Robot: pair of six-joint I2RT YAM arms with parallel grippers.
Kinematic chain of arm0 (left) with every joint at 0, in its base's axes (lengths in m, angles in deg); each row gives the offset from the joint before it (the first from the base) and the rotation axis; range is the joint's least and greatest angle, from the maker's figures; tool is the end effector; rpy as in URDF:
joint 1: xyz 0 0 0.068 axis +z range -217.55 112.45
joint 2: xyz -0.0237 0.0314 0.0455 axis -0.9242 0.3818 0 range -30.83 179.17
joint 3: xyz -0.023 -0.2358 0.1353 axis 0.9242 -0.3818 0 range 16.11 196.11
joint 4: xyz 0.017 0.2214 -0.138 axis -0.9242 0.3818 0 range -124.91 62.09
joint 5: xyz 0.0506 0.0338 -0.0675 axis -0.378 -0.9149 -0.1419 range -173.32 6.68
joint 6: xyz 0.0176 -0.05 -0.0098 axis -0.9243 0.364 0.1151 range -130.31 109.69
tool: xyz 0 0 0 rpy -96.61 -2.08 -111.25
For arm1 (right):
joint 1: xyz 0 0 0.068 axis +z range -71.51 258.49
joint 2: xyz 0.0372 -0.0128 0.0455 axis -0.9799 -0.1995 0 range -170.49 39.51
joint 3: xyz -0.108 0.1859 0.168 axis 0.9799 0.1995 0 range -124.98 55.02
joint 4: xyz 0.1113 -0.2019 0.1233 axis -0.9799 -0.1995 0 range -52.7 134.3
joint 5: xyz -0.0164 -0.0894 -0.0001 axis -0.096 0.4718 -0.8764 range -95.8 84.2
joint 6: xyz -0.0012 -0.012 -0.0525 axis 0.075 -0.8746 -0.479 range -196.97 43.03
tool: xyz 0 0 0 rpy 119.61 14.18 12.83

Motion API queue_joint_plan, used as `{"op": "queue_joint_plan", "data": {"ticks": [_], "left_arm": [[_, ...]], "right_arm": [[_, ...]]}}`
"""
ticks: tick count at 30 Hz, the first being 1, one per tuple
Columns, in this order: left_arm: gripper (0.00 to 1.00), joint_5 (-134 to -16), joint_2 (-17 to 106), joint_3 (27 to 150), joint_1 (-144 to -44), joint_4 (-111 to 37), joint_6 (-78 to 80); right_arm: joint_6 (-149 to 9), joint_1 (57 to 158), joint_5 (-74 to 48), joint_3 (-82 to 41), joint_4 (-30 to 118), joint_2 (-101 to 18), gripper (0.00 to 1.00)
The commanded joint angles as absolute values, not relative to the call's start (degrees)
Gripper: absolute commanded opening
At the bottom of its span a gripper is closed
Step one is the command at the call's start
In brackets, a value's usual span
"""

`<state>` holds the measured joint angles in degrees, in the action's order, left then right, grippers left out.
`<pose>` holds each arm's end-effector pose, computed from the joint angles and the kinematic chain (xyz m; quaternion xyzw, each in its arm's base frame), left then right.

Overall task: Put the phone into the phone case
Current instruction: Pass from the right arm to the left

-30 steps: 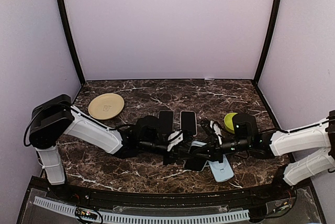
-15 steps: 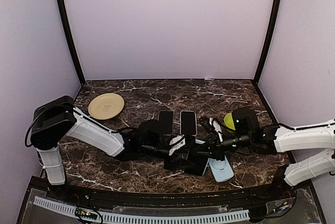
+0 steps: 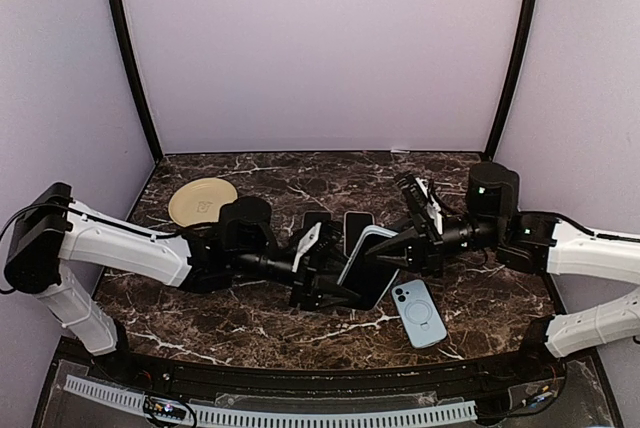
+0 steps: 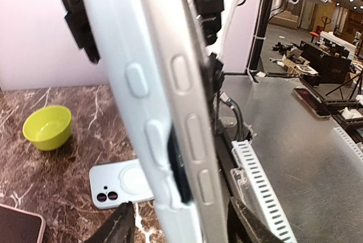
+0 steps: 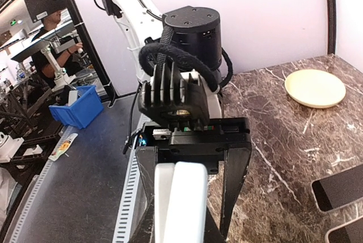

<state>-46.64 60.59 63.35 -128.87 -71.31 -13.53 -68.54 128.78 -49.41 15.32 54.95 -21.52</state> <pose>0.1473 -0.3134 0.2359 0.5568 0.4942 -0.5103 0.4305 0.1345 0.2004 0.2928 -0.4768 0.5829 0.5398 0.3763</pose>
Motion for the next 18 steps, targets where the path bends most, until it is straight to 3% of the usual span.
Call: {"op": "queue_joint_plan", "data": {"ticks": [1, 3, 8, 13, 18], "left_arm": [[0.46, -44.76, 56.06, 61.66, -128.82, -71.89, -11.53], [0.41, -44.68, 55.30, 61.09, -128.85, -72.18, -11.95], [0.41, -44.23, 56.73, 62.49, -128.90, -69.91, -12.58], [0.18, -46.11, 55.89, 61.24, -128.91, -71.87, -13.56], [0.07, -46.47, 55.76, 61.52, -128.99, -69.89, -14.55]], "right_arm": [[-69.10, 129.71, -52.79, 11.55, 58.60, -21.79, 0.00], [-69.63, 129.83, -53.09, 10.91, 58.29, -22.38, 0.00], [-69.83, 130.31, -54.47, 9.54, 59.46, -24.75, 0.00], [-70.80, 130.62, -54.91, 8.41, 59.30, -26.35, 0.00], [-72.30, 130.61, -53.80, 8.06, 57.02, -26.97, 0.00]]}}
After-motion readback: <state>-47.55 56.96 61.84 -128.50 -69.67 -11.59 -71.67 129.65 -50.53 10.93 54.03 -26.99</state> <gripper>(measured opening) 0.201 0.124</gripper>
